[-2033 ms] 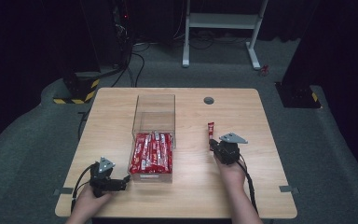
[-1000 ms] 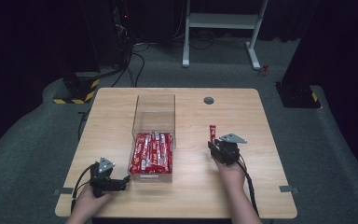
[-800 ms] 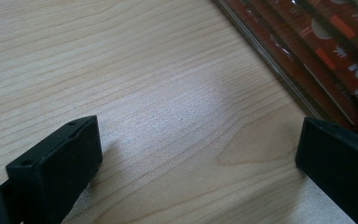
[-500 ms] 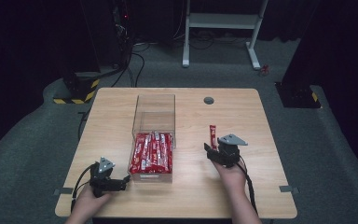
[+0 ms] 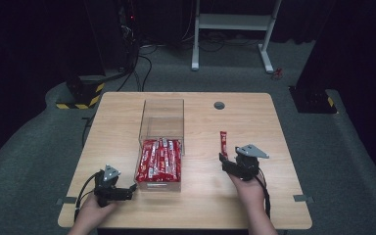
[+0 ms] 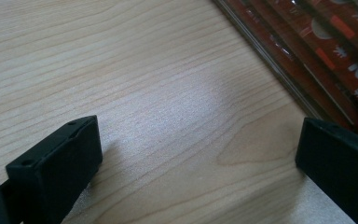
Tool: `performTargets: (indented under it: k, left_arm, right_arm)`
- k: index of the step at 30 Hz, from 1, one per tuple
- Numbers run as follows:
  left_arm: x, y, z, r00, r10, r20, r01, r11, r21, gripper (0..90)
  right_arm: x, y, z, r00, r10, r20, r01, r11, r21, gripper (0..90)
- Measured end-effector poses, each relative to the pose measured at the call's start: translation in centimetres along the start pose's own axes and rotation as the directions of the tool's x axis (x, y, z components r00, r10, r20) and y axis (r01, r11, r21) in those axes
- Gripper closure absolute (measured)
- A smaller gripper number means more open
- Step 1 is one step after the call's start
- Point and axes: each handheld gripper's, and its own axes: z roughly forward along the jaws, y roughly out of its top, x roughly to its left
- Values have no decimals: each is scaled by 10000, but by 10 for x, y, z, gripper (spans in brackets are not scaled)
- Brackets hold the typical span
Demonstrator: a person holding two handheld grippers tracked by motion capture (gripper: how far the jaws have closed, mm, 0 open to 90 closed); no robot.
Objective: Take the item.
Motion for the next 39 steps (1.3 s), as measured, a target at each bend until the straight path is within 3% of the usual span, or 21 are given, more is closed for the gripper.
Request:
performTargets:
  k: [10,23,28,32,39]
  left_arm:
    - [0,0,0,10000,3,-6,-3,10000,1,6]
    - [0,0,0,10000,2,-4,-2,10000,1,6]
    - [0,0,0,10000,4,-5,-4,10000,0,6]
    - [0,0,0,10000,3,-7,-3,10000,1,6]
    - [0,0,0,10000,10,-6,-10,10000,20,6]
  right_arm:
    - [-14,-16,-25,9999,66,110,-67,10000,73,289]
    - [-43,-58,-51,9964,44,846,-116,9964,840,263]
    - [-54,-73,-55,9931,119,1168,-289,9891,1443,241]
    - [-58,-84,-52,9888,-177,1482,-144,9770,2127,230]
    - [-60,-84,-47,9909,-2,1344,-309,9728,2296,180]
